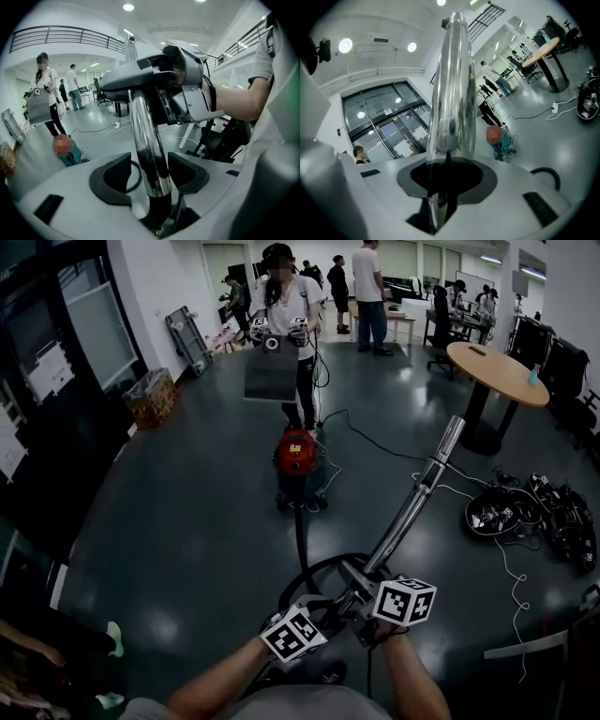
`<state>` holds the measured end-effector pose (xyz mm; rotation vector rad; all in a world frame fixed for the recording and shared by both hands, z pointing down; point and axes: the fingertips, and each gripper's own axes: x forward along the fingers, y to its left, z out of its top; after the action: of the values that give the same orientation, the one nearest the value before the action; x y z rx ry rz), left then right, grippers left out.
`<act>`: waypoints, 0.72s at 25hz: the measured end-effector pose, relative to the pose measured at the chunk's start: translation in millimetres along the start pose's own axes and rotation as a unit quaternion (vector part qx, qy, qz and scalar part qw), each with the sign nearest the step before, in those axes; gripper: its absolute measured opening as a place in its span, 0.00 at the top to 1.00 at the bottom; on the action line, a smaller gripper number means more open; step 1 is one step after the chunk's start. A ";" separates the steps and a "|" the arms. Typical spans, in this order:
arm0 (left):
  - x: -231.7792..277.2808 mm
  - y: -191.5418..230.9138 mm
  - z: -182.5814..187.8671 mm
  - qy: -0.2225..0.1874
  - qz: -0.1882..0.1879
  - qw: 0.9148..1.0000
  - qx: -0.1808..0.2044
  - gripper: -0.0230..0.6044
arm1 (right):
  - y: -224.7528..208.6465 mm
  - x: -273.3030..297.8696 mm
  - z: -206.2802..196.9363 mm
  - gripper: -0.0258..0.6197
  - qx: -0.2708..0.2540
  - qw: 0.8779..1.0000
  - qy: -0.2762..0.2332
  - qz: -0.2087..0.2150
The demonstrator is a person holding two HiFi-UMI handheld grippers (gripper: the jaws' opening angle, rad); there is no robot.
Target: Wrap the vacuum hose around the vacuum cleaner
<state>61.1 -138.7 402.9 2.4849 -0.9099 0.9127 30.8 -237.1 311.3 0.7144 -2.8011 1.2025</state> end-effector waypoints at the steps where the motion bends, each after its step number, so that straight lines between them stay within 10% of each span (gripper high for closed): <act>1: 0.2 -1.1 -1.5 0.007 -0.001 1.000 0.004 0.59 | -3.4 -2.0 1.5 0.80 -0.002 1.000 0.000 -0.001; 10: -33.0 32.5 2.6 0.018 0.041 0.999 0.027 0.59 | -29.8 -12.2 5.6 0.80 -0.042 0.998 0.046 -0.017; 18: -62.1 61.3 67.1 -0.022 0.072 0.988 0.135 0.59 | -28.5 -5.8 -18.6 0.80 -0.104 0.985 0.137 -0.028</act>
<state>14.0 -189.7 317.5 2.7028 -1.0541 1.0985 44.7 -239.1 342.9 0.5612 -2.6060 0.9021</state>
